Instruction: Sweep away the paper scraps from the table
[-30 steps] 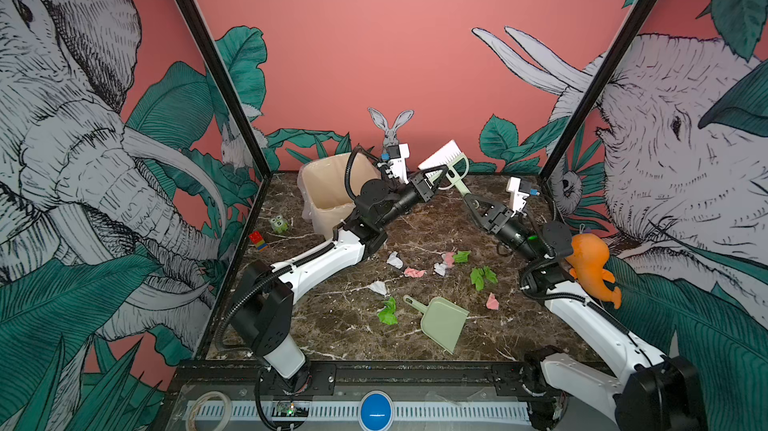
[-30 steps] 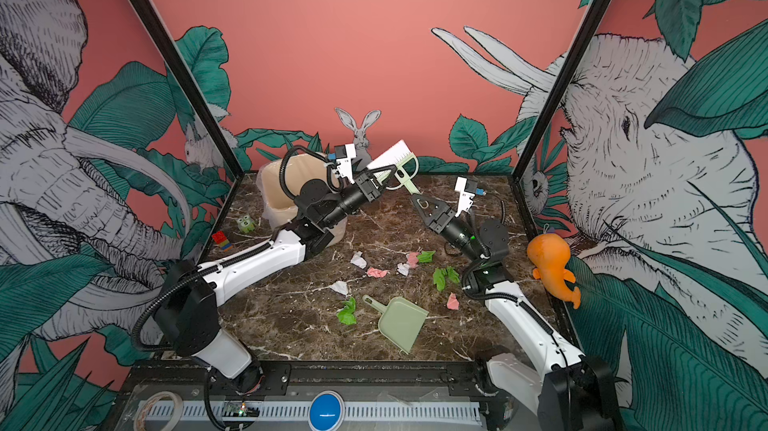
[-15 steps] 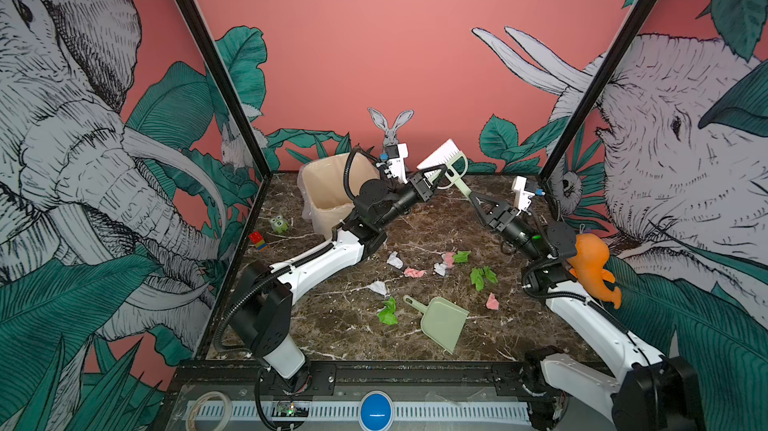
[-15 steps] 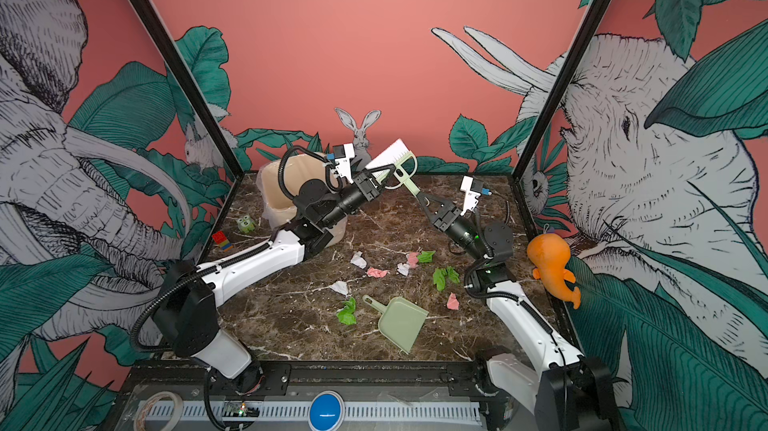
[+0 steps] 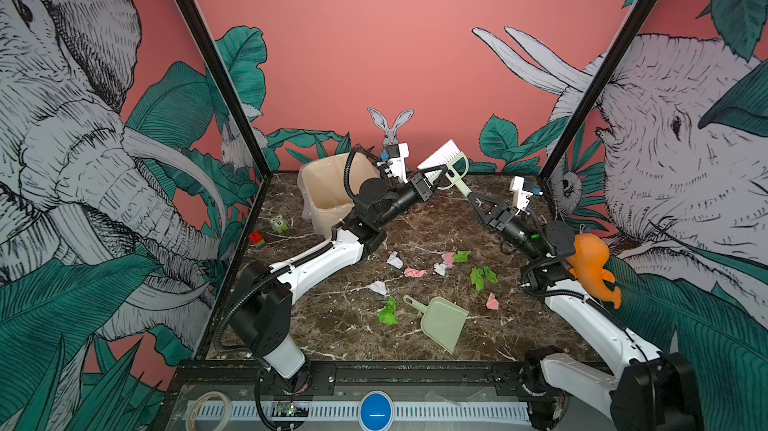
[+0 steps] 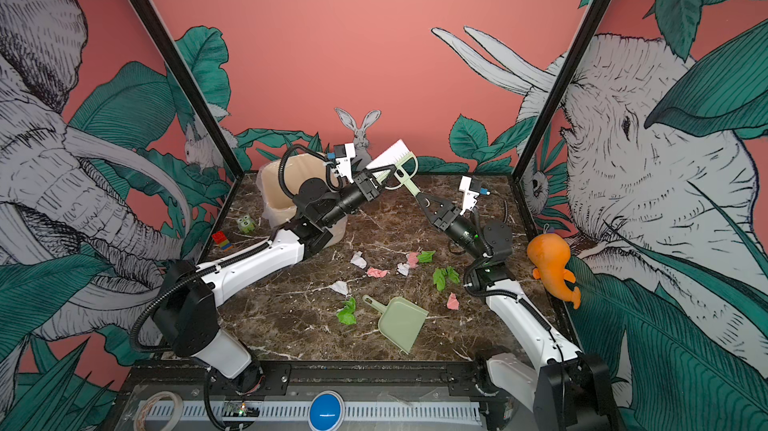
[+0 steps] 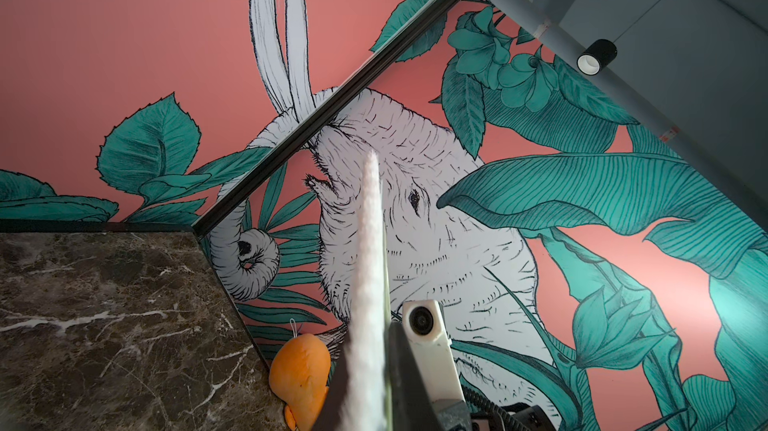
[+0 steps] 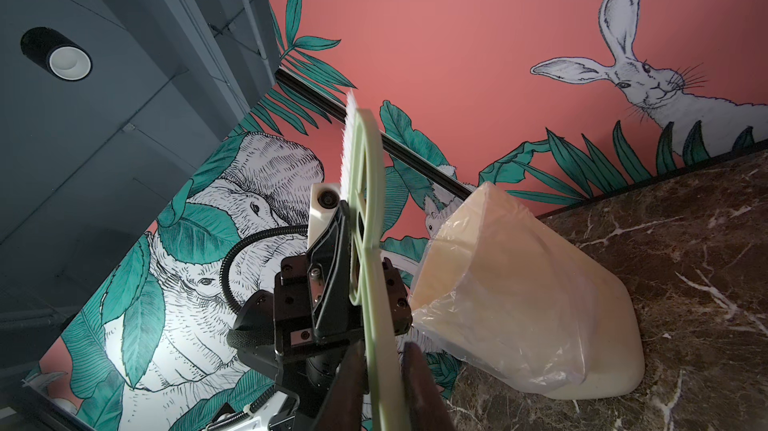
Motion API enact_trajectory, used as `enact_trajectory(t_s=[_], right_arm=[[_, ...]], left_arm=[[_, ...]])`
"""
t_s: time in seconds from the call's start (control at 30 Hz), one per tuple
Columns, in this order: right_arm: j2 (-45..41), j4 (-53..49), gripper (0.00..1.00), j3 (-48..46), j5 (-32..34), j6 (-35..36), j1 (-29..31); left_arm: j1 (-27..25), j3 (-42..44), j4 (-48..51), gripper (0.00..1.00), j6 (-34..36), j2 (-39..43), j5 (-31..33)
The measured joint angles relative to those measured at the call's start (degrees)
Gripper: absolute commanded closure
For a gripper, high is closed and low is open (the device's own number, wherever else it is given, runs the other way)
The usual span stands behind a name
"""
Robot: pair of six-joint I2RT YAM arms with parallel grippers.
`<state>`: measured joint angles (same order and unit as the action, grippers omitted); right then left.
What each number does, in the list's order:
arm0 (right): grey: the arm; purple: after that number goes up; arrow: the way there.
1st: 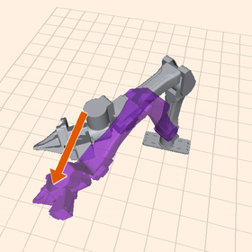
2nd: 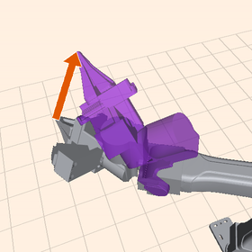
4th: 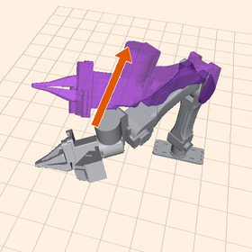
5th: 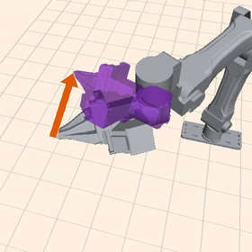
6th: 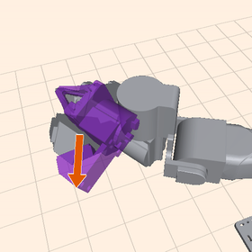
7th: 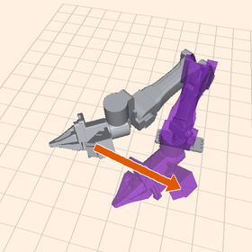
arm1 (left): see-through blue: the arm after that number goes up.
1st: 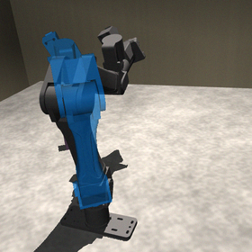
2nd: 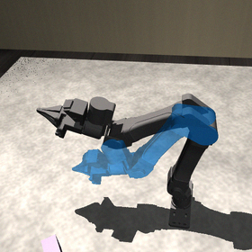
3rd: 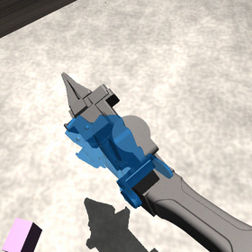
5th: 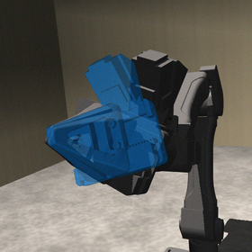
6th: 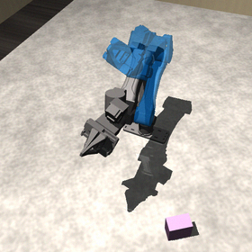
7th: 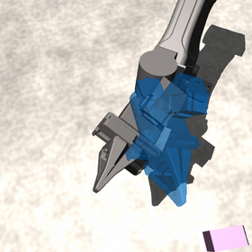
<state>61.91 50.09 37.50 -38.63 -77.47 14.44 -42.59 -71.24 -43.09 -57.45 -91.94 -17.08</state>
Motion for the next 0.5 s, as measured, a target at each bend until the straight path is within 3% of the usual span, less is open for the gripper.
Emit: enact_trajectory(t_s=[0.17,0.23,0.4,0.43,0.5], right_arm=[[0.00,0.28,0.91,0.00,-0.20,-0.52,-0.28],[0.00,0.59,0.99,0.02,-0.44,-0.74,-0.31],[0.00,0.66,1.00,0.02,-0.94,-1.20,-0.37],[0.00,0.66,1.00,0.02,-0.96,-1.22,-0.46],[-0.04,0.61,1.00,0.02,-1.07,-1.27,-0.59]], left_arm=[[0.00,-0.02,0.37,1.00,-0.02,0.00,-0.11],[0.07,-0.04,0.87,1.00,-0.04,0.00,-0.31],[0.26,-0.50,1.81,1.00,-0.13,-0.09,-0.83],[0.26,-0.76,2.23,0.96,-0.11,-0.13,-0.90],[0.26,-1.07,2.95,0.64,0.28,-0.15,-1.09]])
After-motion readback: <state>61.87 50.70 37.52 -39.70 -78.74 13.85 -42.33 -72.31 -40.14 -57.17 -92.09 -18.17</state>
